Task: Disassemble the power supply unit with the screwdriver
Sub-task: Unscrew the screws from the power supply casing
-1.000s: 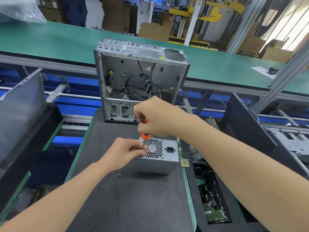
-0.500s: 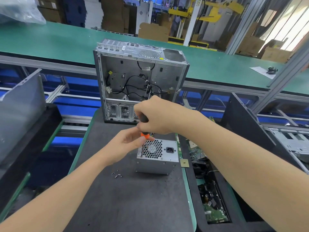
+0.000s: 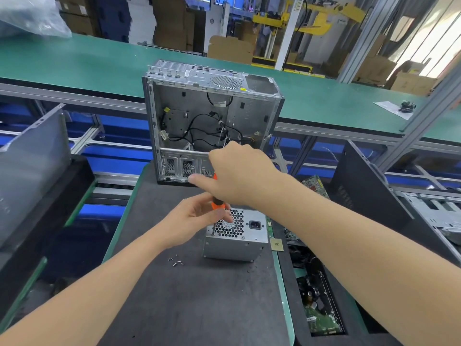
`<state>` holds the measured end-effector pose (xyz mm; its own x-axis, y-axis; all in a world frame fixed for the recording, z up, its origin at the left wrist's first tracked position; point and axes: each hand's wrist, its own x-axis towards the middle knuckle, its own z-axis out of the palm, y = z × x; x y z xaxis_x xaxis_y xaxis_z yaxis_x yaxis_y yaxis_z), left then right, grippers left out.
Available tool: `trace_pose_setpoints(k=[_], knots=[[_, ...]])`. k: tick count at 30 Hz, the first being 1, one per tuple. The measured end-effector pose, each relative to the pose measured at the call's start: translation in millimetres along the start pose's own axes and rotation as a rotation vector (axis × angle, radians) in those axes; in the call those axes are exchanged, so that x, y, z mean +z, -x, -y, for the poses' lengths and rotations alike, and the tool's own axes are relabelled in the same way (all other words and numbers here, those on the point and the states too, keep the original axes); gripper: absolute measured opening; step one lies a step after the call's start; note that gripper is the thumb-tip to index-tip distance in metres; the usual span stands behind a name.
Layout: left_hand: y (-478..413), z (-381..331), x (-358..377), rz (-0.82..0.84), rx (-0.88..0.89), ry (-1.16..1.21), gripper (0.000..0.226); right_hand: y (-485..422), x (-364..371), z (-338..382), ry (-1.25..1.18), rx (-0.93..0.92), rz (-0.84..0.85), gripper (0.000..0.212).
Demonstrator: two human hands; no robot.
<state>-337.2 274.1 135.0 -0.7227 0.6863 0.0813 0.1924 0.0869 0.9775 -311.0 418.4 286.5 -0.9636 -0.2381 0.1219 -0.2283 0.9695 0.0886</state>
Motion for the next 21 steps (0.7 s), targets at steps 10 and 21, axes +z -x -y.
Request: trace_pose_setpoints(k=[10,21], knots=[[3,-6,0,-0.002,0.026,0.061,0.043,-4,-15,-17,-0.228,-0.131,0.248,0.012],[1,-2,0,0.008,0.002,0.037,0.042,-3,-2,-10,-0.094,-0.078,0.072,0.043]])
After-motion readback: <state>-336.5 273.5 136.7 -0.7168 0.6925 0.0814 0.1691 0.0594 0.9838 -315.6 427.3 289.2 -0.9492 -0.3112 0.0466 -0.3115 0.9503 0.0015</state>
